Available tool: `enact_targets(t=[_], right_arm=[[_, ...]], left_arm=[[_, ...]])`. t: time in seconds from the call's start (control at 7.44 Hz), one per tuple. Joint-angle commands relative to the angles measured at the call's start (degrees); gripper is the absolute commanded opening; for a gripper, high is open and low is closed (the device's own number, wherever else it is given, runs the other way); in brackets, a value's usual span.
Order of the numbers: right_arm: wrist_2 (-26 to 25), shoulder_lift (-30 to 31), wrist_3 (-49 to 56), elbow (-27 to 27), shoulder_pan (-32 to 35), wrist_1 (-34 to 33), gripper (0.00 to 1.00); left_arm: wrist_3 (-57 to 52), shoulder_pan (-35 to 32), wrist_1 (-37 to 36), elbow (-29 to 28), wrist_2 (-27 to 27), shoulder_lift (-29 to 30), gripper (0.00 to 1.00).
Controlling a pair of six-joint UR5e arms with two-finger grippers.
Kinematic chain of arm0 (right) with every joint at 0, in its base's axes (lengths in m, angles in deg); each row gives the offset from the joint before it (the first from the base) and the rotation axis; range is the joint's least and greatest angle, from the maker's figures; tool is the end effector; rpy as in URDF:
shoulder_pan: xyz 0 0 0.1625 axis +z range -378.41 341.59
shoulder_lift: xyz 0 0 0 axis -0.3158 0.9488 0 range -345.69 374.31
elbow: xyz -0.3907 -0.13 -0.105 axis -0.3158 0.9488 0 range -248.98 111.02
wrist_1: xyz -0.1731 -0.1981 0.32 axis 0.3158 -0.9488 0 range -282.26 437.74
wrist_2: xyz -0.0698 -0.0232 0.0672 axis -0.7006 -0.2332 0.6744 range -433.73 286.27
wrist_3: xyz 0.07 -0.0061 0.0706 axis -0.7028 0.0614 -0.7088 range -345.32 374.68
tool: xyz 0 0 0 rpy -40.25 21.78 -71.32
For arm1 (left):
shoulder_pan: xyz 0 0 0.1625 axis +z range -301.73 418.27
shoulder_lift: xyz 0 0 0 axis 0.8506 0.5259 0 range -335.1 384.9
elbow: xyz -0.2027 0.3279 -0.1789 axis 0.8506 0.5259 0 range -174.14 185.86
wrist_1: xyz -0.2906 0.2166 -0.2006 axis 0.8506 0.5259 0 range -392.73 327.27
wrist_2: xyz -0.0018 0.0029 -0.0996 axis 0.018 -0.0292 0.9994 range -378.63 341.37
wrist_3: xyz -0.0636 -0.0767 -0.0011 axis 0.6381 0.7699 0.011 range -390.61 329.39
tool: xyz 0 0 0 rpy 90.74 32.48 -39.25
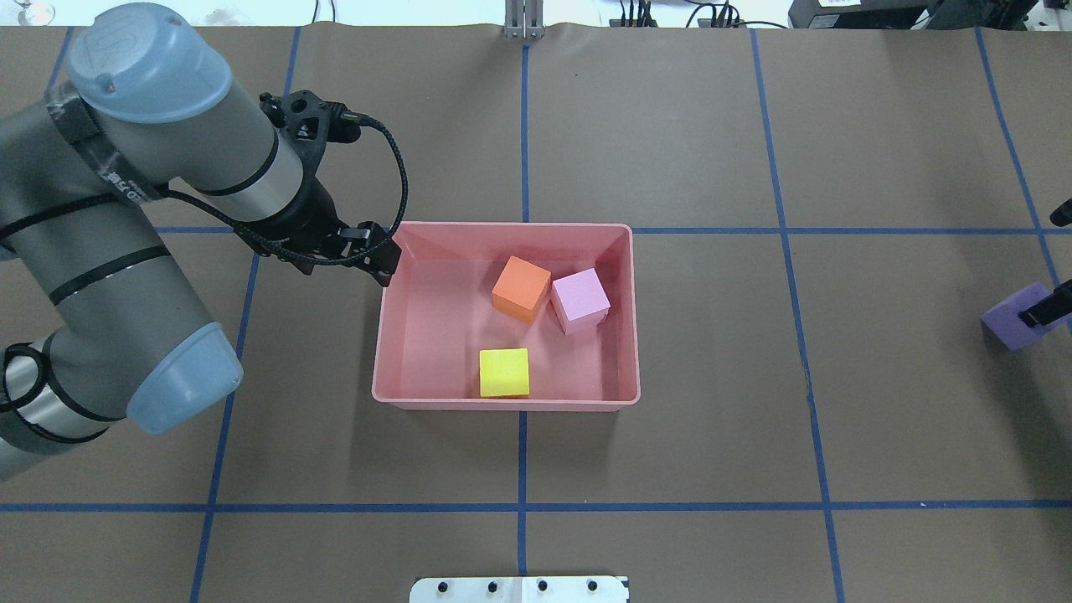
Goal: Place blocks into pink bin with both arms
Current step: 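Hold the left gripper above the bin edge while the right gripper approaches the purple cube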
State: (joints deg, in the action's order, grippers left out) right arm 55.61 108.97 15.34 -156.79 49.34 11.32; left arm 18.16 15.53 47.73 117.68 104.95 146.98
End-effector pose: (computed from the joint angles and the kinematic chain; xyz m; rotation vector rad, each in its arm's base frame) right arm -0.1140 -0.4638 0.6779 0.1492 -0.7292 -0.4817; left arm 0.3774 -0.4552 0.1953 0.0890 0.9301 0.2022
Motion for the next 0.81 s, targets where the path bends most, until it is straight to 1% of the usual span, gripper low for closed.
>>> enact_targets(t=[0.0, 0.67], right_arm=[[2.31, 0.08, -2.5, -2.61, -0.51, 0.51, 1.0], [1.35, 0.61, -0.75, -2.89, -0.42, 0.51, 1.0]], left_arm=[[0.0, 0.03, -0.04, -0.02, 0.0, -0.09, 1.0], [0.35, 0.12, 0.05, -0.02, -0.09, -0.61, 1.0]])
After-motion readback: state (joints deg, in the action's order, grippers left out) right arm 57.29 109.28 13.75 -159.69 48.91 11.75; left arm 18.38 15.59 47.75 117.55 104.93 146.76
